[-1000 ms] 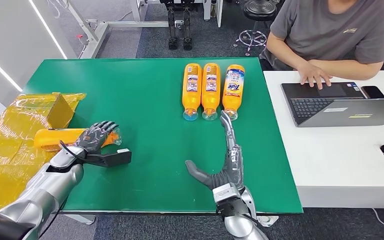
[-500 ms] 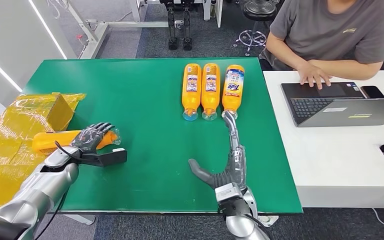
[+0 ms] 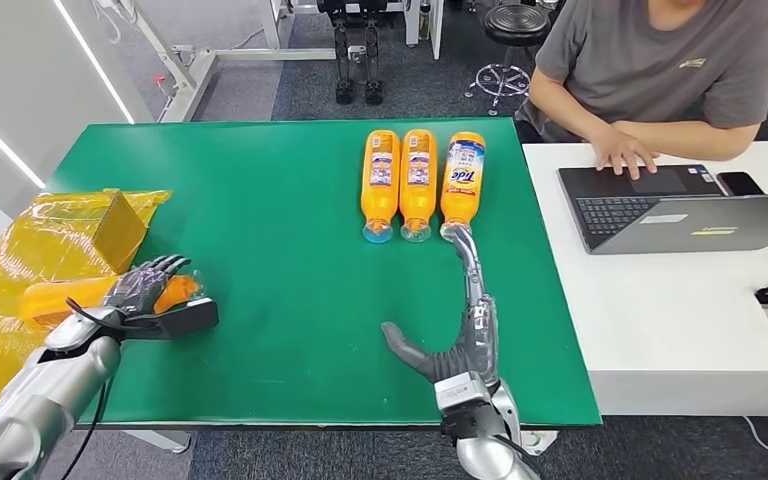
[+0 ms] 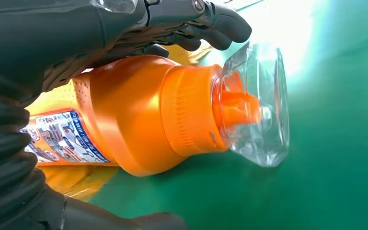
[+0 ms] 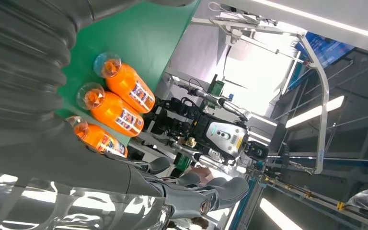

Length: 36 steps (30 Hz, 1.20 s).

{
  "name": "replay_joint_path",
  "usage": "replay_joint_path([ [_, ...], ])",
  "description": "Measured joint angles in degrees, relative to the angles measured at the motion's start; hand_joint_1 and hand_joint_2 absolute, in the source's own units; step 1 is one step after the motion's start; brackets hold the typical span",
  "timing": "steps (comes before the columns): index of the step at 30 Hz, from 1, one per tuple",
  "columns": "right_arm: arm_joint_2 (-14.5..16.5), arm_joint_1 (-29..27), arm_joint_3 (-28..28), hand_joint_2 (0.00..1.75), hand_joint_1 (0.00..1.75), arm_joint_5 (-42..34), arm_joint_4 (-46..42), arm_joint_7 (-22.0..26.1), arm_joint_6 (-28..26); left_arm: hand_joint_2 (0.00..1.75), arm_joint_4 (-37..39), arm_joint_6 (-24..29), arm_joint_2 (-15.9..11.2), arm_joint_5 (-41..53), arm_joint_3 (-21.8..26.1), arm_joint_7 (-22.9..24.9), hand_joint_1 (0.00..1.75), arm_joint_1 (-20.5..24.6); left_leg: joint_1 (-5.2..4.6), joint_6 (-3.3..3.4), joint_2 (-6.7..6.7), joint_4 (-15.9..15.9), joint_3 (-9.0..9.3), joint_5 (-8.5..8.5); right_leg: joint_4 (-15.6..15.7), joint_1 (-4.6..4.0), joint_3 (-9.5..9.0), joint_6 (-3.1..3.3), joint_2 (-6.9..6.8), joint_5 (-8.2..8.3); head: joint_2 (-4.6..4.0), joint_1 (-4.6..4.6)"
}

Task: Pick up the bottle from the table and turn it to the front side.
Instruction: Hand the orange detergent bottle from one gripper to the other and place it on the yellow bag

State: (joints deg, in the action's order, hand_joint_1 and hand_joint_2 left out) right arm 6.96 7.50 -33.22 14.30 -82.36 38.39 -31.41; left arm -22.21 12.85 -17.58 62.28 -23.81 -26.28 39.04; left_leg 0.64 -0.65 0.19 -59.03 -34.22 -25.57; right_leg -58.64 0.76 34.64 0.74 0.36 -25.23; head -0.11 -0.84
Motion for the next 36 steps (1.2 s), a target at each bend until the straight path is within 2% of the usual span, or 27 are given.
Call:
replay_joint_path([
  [6,-0.2,-0.4,0.2,1.75,0.0,0.2,-0.3,-0.2,0.9,1.75,-2.9,1.7,-2.4,-0.8,2.3,-0.9,0.0,-3.4,0.01,-0.14,0.03,0.2,0.27,0.02,0.0,0.0,-0.15,0.16,0.01,-0.06,0.0,-0.01],
  [13,-0.3,-0.7,0.2,1.75,0.0,0.9,-0.8,-0.6,1.6,1.75,-6.1,2.6,-3.4,-0.4,4.1,-1.0,0.0,-6.1,0.01,-0.2,0.02,0.2,0.34,0.06,0.0,-0.01,-0.15,0.21,0.0,-0.07,0.0,-0.01],
  [18,-0.3,-1.2,0.3,1.75,0.0,1.8,-1.7,-1.4,1.8,1.75,-8.9,7.7,-3.5,0.1,5.5,-2.6,0.0,-7.9,0.01,-0.23,0.02,0.2,0.28,0.09,0.0,-0.01,-0.01,0.22,0.0,-0.07,0.0,-0.01],
  [25,-0.3,-1.5,0.3,1.75,0.0,2.3,-2.3,-1.8,1.9,1.75,-12.8,20.6,-1.1,-2.9,8.2,-7.2,0.0,-8.7,0.0,-0.18,-0.12,0.2,-0.04,0.14,0.0,-0.01,0.18,0.18,-0.12,-0.03,0.0,0.01],
  [32,-0.2,-1.1,0.3,1.75,0.0,1.8,-1.9,-1.7,2.0,1.75,-16.9,25.0,1.6,-9.2,11.0,-12.5,0.0,-8.7,0.0,-0.17,-0.14,0.2,-0.17,0.13,0.1,-0.01,0.28,0.17,-0.13,-0.02,0.0,0.01],
  [36,-0.1,-0.5,0.1,1.75,0.0,1.3,-1.3,-1.5,1.8,1.75,-20.3,25.8,3.0,-13.0,11.6,-13.5,0.0,-8.6,0.01,-0.16,-0.15,0.2,-0.19,0.13,0.1,-0.01,0.3,0.17,-0.14,-0.02,0.0,0.01],
])
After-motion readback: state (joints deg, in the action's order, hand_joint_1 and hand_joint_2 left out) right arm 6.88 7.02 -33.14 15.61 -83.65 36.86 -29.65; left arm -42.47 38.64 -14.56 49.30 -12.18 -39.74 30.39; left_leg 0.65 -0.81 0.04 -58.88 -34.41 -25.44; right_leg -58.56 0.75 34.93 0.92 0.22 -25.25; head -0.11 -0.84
